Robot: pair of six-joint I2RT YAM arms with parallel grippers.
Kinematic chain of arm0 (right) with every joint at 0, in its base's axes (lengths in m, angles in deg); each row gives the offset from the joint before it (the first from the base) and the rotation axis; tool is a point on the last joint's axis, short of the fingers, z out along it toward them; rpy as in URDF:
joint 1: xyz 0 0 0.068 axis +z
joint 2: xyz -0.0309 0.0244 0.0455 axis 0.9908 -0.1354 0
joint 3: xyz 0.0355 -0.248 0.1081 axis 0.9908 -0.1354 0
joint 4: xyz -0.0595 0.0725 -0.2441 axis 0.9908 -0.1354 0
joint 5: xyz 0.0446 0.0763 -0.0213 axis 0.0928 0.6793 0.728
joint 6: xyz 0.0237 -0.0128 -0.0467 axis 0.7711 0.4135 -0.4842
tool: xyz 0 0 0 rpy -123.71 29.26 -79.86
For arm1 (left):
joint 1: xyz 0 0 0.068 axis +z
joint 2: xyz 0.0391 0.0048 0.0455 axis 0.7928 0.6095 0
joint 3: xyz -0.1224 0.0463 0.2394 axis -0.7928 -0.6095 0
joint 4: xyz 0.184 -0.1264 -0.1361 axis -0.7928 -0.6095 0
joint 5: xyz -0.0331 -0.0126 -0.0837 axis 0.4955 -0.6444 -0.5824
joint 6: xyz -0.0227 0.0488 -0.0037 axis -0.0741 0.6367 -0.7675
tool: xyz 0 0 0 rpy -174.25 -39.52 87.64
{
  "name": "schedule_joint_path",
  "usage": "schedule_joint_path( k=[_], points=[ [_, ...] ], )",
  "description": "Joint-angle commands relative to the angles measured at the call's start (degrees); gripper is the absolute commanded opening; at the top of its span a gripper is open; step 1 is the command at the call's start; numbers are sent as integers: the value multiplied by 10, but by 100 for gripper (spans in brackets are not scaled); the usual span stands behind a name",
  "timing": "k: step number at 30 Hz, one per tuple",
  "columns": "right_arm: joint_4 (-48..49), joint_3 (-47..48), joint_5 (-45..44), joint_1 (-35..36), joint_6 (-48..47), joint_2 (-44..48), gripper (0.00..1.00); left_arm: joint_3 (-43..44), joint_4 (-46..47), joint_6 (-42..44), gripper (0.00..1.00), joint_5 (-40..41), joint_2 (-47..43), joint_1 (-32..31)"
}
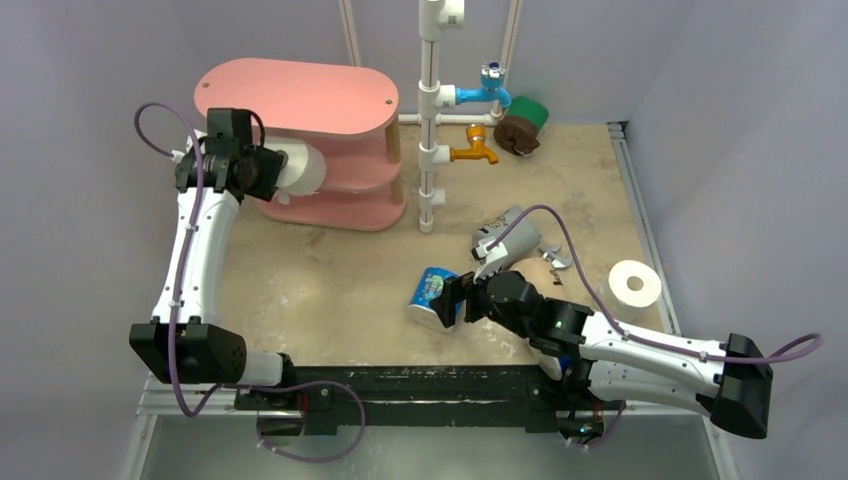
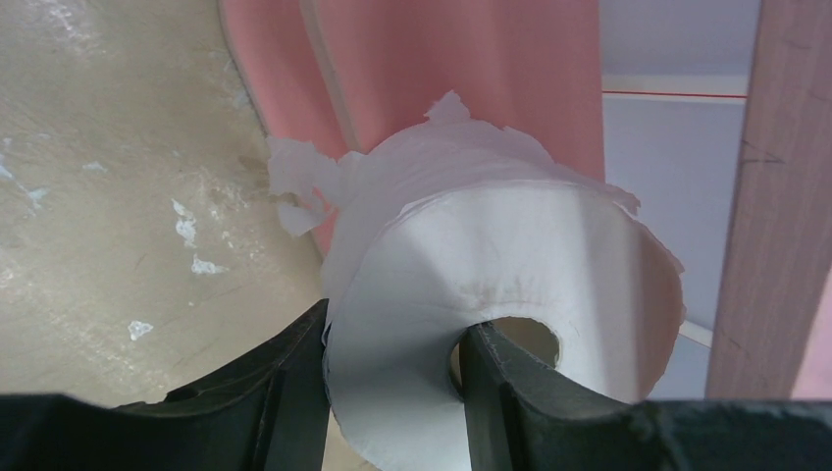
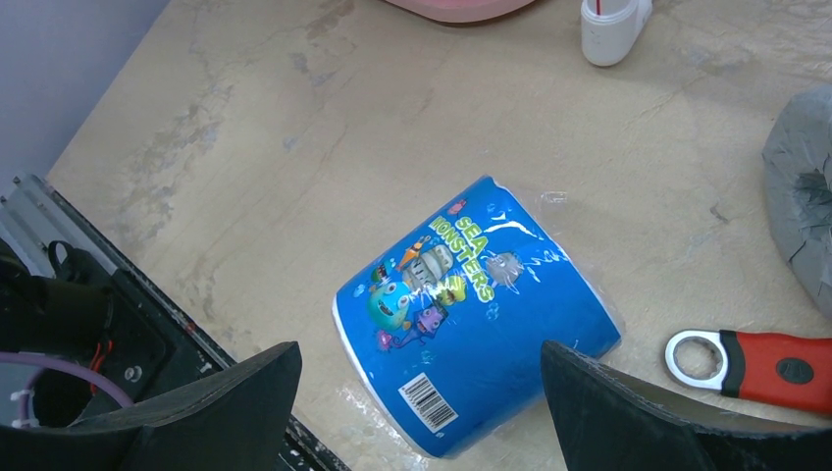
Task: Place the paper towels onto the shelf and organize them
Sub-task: Place the paper towel on the shelf.
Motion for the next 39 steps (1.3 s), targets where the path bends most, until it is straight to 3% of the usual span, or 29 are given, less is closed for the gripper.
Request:
schedule_joint_path(
  k=[1,5,6,7,21,28,32,39],
  points=[
    [9,-2,-3,1,2,1,94,4,73,-3,40,-27,-27,-4],
    [8,-2,-1,1,3,3,94,15,57,2,42,-29,-23,-4],
    [8,-2,-1,1,3,3,94,18,51,4,51,-28,-22,-4],
    [8,-2,0,1,3,3,94,22,45,6,53,-27,-20,-4],
    [8,-3,4,1,2,0,94,37,14,18,54,-33,-9,-4],
    [12,-4,6,1,4,-6,94,22,45,29,55,-49,-13,-4],
    [12,-7,6,1,4,-4,94,-7,88,32,67,-56,-30,-4],
    [13,-8,5,1,5,-5,94,-15,106,40,69,-64,-30,-4]
  ],
)
